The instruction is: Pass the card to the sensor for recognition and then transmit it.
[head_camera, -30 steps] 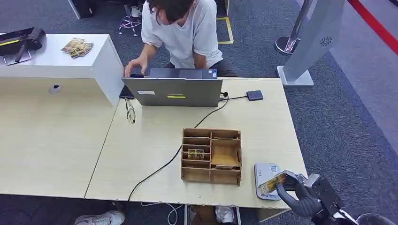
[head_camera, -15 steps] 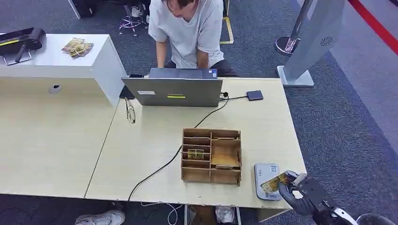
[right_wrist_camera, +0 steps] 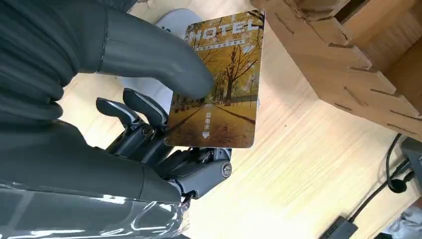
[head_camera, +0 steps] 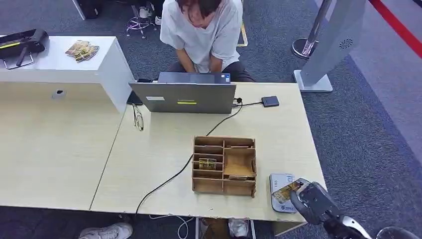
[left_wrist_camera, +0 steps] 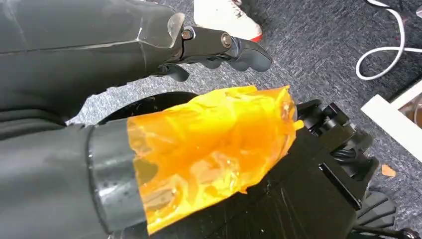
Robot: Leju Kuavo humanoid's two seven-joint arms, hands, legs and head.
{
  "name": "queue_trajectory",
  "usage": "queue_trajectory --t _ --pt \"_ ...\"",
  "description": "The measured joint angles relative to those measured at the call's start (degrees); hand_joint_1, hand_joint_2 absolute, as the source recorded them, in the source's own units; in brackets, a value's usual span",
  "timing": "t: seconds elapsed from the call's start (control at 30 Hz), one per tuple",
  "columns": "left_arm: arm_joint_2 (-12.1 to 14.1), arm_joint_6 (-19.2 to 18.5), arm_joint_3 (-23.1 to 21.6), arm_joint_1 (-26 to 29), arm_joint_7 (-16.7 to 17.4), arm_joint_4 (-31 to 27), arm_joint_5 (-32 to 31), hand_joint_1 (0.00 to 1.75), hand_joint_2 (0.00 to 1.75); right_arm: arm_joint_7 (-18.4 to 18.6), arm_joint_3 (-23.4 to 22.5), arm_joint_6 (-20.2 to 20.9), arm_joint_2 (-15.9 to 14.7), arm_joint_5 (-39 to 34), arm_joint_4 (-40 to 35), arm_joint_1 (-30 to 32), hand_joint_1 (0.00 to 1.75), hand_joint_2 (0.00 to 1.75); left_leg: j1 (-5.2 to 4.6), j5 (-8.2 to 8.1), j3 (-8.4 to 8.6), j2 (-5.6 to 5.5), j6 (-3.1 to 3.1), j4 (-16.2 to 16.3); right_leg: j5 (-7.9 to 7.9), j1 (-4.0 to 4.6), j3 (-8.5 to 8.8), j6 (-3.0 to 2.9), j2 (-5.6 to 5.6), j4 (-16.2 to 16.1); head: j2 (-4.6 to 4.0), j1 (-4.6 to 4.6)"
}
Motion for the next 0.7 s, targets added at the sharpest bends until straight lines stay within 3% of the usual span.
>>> queue_trajectory --t 0.4,0.7 --pt "0.33 -0.42 0.00 0.08 -0.20 0.00 0.00 0.00 0.00 1.20 1.99 -0.35 0.70 1.16 1.09 -2.03 1.75 1.75 0.00 0.00 -0.01 0.00 0.00 0.00 0.00 0.00 0.01 0.01 0.00 0.00 0.00 0.00" --pt "0.37 -0.57 0.00 0.11 -0.02 0.00 0.07 0.00 0.00 2.08 3.28 -3.52 2.08 1.90 2.67 -4.63 1.75 1.75 0.00 0.00 0.01 -0.02 0.00 0.01 0.00 0.00 0.02 0.01 -0.01 0.01 0.00 -0.02"
